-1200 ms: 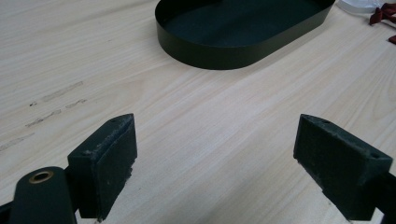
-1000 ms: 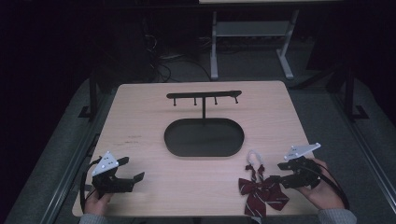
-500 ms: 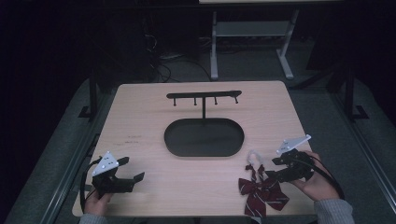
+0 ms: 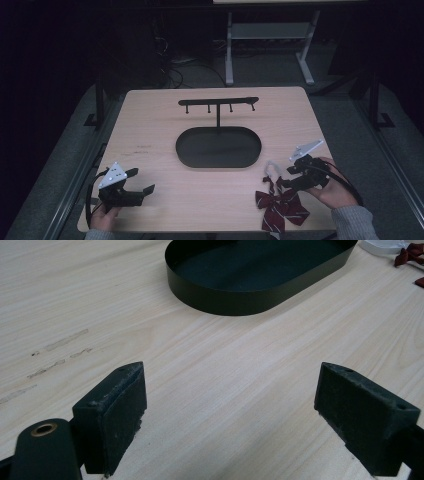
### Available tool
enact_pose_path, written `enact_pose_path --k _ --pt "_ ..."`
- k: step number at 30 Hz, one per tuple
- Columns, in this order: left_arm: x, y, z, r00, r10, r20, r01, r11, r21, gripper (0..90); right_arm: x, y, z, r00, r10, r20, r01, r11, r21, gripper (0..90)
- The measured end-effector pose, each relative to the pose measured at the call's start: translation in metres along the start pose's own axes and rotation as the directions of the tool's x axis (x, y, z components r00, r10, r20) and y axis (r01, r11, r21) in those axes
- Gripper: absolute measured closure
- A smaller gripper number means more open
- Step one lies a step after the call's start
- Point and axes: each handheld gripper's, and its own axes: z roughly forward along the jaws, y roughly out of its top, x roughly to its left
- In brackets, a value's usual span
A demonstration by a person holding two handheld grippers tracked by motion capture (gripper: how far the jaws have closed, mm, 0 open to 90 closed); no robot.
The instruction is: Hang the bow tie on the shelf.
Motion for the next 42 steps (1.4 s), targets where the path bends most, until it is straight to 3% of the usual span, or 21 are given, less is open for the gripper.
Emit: enact_pose_path --k 20,36,42 --pt "0.001 0.001 -0.001 1.0000 0.007 -0.002 -0.007 1.0000 0.004 13.1 -0.010 0.027 0.014 0.9998 -0.020 -0.007 0.021 0.998 0.064 44.2" --pt "0.001 0.001 -0.001 1.0000 0.002 0.004 -0.002 1.0000 -0.003 13.1 -0.026 0.051 0.036 0.9999 0.015 -0.007 -0.013 0.989 0.145 53.8" --pt "0.001 0.001 0.000 1.0000 0.001 0.006 -0.001 1.0000 -0.001 13.1 -0.032 0.055 0.043 0.9993 0.033 0.018 -0.035 0.985 0.169 58.0"
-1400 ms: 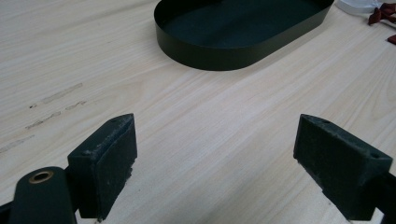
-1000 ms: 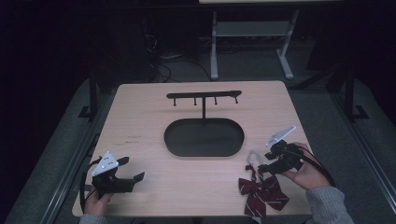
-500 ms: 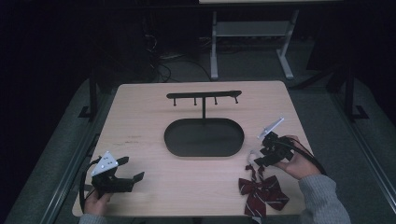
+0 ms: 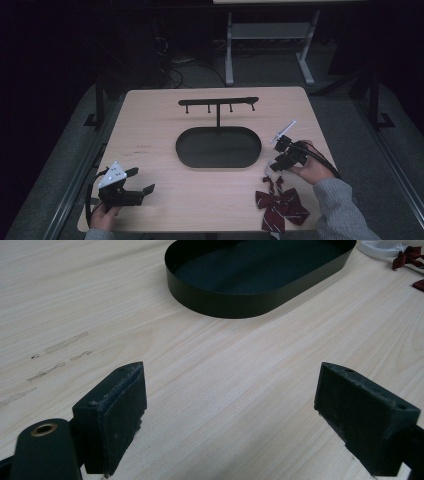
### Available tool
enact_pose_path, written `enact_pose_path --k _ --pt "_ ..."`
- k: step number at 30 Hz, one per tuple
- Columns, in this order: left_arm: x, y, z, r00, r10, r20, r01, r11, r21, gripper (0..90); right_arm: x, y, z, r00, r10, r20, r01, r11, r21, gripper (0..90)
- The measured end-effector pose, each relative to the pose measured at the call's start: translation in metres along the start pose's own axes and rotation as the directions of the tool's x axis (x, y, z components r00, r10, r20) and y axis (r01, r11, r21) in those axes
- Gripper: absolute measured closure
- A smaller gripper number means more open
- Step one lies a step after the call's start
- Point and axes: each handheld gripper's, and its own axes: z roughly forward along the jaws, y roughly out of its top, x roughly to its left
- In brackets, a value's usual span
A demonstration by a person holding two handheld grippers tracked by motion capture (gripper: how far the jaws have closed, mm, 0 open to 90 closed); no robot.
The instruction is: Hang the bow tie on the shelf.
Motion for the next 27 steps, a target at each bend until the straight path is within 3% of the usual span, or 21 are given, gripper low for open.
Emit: enact_pose_path --k 4,6,11,18,27 --pt "0.000 0.000 0.000 1.0000 0.000 0.000 0.000 1.0000 -0.001 13.1 -0.002 0.003 0.008 1.0000 0.001 0.010 -0.001 1.000 0.027 61.6" --pt "0.000 0.000 0.000 1.0000 -0.001 -0.002 0.001 1.0000 -0.003 13.1 -0.003 0.005 0.014 0.9989 0.008 0.046 -0.010 0.998 0.059 63.9" --pt "0.000 0.000 0.000 1.0000 0.000 -0.001 0.000 1.0000 -0.001 13.1 -0.007 0.007 0.017 0.9978 0.023 0.063 -0.027 0.997 0.068 67.7" --pt "0.000 0.001 -0.001 1.0000 0.004 -0.002 -0.004 1.0000 -0.002 13.1 -0.008 0.008 0.023 0.9978 0.032 0.058 -0.038 0.994 0.100 71.9" --pt "0.000 0.001 -0.001 1.0000 0.006 -0.002 -0.006 1.0000 -0.004 13.1 -0.007 0.009 0.026 0.9985 0.026 0.049 -0.032 0.993 0.117 85.3"
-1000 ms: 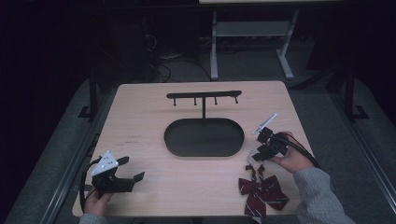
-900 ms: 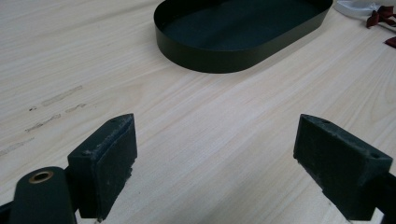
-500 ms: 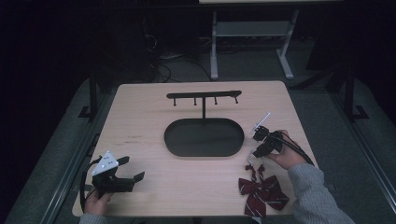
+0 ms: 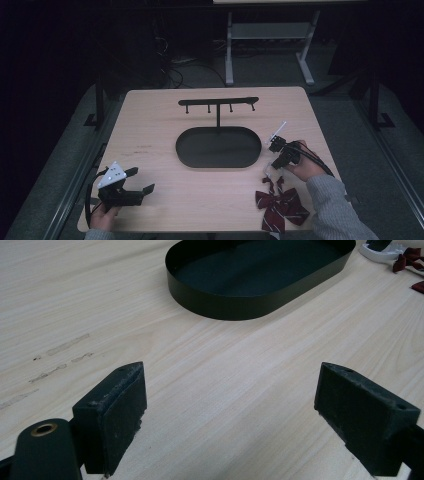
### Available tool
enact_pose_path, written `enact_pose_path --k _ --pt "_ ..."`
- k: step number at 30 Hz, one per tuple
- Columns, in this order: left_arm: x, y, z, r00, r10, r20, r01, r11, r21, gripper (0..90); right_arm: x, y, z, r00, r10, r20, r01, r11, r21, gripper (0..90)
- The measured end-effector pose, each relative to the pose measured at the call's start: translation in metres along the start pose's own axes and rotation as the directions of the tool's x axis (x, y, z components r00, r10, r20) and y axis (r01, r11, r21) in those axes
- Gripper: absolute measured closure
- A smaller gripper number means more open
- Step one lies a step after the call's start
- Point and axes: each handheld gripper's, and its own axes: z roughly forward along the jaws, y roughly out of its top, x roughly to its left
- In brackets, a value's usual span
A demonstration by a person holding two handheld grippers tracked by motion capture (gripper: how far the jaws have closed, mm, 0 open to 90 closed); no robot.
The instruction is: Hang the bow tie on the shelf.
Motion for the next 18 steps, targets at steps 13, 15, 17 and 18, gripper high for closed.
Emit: enact_pose_path --k 13,15,17,18 --pt "-0.0006 0.0004 -0.0002 1.0000 0.000 0.000 0.000 1.0000 -0.001 13.1 0.0043 -0.0009 0.0003 0.9997 -0.019 0.015 0.019 1.000 0.014 87.1" --pt "-0.0006 0.0002 -0.0005 1.0000 -0.003 -0.001 0.003 1.0000 -0.001 13.1 0.0043 -0.0010 0.0000 0.9995 -0.027 0.014 0.027 1.000 0.014 87.9" --pt "-0.0003 0.0003 -0.0007 1.0000 -0.003 -0.003 0.003 1.0000 -0.004 13.1 0.0039 -0.0010 -0.0002 0.9998 -0.020 0.001 0.020 1.000 0.016 88.1" --pt "-0.0002 0.0003 -0.0007 1.0000 -0.003 -0.004 0.003 1.0000 -0.004 13.1 0.0041 -0.0010 -0.0003 0.9997 -0.023 -0.005 0.023 1.000 0.017 88.1"
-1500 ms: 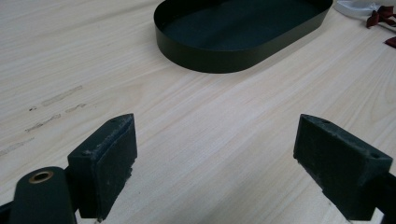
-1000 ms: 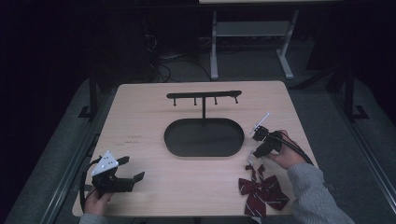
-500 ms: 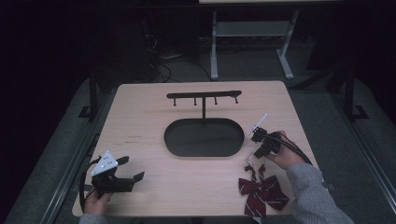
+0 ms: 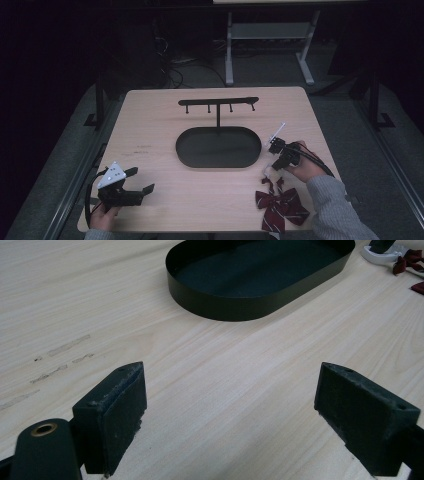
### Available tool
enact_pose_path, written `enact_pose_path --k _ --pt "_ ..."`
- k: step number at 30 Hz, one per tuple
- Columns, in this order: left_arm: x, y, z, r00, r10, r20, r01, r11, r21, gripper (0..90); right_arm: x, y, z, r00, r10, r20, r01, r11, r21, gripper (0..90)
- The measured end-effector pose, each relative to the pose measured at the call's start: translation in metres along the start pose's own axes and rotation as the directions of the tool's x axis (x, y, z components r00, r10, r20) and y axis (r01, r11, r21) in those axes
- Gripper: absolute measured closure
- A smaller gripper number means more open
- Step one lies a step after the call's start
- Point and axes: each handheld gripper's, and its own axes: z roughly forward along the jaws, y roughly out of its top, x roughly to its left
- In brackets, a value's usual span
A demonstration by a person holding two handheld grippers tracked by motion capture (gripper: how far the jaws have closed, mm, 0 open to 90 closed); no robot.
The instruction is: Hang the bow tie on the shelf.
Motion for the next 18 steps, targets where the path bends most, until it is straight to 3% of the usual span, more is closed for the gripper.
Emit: enact_pose_path --k 5,9,16,18 --pt "0.000 0.000 0.001 1.0000 0.000 0.002 0.000 1.0000 0.001 13.1 0.003 0.000 -0.002 0.9998 -0.016 -0.011 0.016 1.000 0.003 88.2" --pt "0.000 0.000 0.000 1.0000 0.000 0.001 0.000 1.0000 0.005 13.1 0.008 0.000 -0.012 0.9982 -0.036 -0.047 0.035 0.999 -0.030 88.3" --pt "0.000 0.000 0.001 1.0000 0.002 0.002 -0.002 1.0000 0.002 13.1 0.018 0.002 -0.029 0.9946 -0.085 -0.059 0.082 0.994 -0.066 88.4" --pt "-0.001 0.000 0.000 1.0000 -0.001 0.002 0.001 1.0000 0.000 13.1 0.022 0.003 -0.036 0.9917 -0.099 -0.082 0.091 0.991 -0.094 88.4"
